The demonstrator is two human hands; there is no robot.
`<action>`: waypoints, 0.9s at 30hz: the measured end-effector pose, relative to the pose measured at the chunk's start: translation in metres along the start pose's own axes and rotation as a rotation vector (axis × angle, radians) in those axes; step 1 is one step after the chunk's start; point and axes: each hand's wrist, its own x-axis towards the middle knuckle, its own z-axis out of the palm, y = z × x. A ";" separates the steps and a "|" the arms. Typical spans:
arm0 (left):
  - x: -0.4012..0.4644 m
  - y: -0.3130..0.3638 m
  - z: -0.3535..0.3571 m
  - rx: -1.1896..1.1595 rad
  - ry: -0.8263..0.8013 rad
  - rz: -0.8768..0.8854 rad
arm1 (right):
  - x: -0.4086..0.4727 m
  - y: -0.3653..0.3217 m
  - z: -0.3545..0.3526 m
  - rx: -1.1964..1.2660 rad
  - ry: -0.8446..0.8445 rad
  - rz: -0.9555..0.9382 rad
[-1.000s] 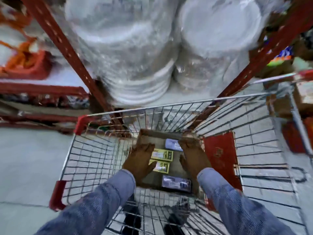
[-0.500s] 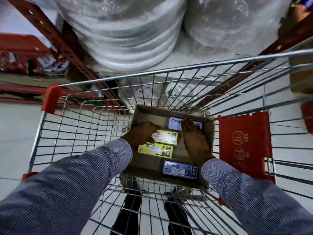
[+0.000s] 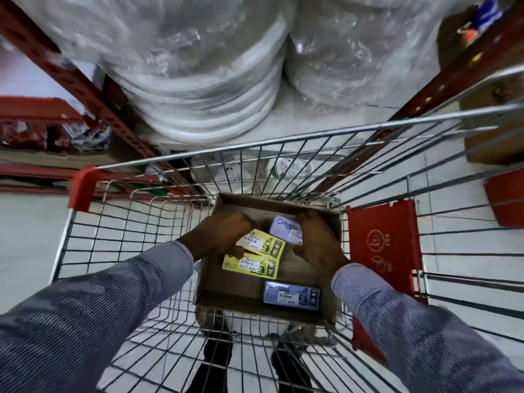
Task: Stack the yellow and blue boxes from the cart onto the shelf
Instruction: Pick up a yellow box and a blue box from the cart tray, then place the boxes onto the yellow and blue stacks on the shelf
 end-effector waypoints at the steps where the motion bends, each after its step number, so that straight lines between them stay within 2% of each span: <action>1: -0.015 0.004 -0.010 -0.007 0.014 0.004 | -0.009 -0.006 -0.012 0.045 0.014 -0.005; 3: -0.054 0.011 -0.040 0.009 0.082 0.012 | -0.027 -0.019 -0.046 0.112 0.056 -0.028; 8: -0.159 0.033 -0.122 -0.016 0.376 -0.011 | -0.084 -0.059 -0.140 0.126 0.193 -0.155; 10: -0.198 0.041 -0.161 0.045 0.482 -0.030 | -0.110 -0.078 -0.182 0.146 0.259 -0.204; 18: -0.332 0.085 -0.283 0.160 0.712 -0.053 | -0.225 -0.153 -0.334 0.116 0.556 -0.385; 23: -0.403 0.111 -0.352 0.333 0.884 -0.094 | -0.296 -0.191 -0.419 0.024 0.734 -0.455; 27: -0.434 0.121 -0.393 0.389 0.986 -0.099 | -0.331 -0.213 -0.466 -0.011 0.854 -0.507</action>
